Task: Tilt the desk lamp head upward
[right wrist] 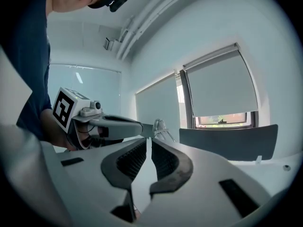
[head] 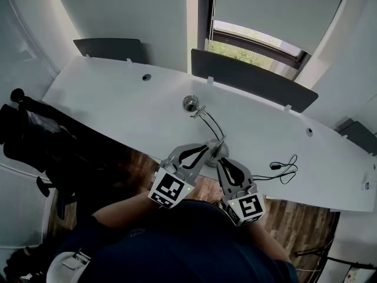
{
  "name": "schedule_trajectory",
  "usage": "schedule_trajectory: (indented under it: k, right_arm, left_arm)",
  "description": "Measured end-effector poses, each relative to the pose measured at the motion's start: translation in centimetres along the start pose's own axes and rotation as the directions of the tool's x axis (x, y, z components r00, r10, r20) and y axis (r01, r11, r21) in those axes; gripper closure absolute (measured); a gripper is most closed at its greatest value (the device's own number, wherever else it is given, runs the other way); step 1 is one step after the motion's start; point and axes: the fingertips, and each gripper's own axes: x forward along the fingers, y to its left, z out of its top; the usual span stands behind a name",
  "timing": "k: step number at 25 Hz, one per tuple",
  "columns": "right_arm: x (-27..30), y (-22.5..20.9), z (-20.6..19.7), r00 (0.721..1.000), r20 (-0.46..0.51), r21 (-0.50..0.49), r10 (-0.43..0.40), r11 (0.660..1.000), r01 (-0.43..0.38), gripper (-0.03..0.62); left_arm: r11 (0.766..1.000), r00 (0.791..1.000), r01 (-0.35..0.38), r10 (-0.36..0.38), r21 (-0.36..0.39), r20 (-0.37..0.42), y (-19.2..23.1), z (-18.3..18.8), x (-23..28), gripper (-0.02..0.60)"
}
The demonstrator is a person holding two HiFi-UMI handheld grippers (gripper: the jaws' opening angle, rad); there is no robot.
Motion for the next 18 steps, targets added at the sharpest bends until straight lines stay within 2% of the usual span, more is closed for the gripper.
schedule_trajectory:
  k: [8, 11, 18]
  right_arm:
    - [0.3, 1.0, -1.1, 0.999, 0.035, -0.005, 0.033, 0.999, -0.033, 0.579]
    - [0.4, 1.1, -1.3, 0.999, 0.026, 0.014, 0.036, 0.999, -0.037, 0.582]
    - [0.6, 1.9, -1.8, 0.997, 0.017, 0.003, 0.070, 0.998, -0.070, 0.585]
  left_arm:
    - [0.995, 1.000, 0.020, -0.022, -0.094, -0.014, -0.9, -3.1, -1.4, 0.575]
    - [0.995, 0.999, 0.029, -0.033, -0.100, -0.034, -1.3, -3.8, -1.7, 0.575]
    - [0.993, 0.998, 0.065, -0.067, -0.103, -0.013, -2.5, -4.1, -1.9, 0.575]
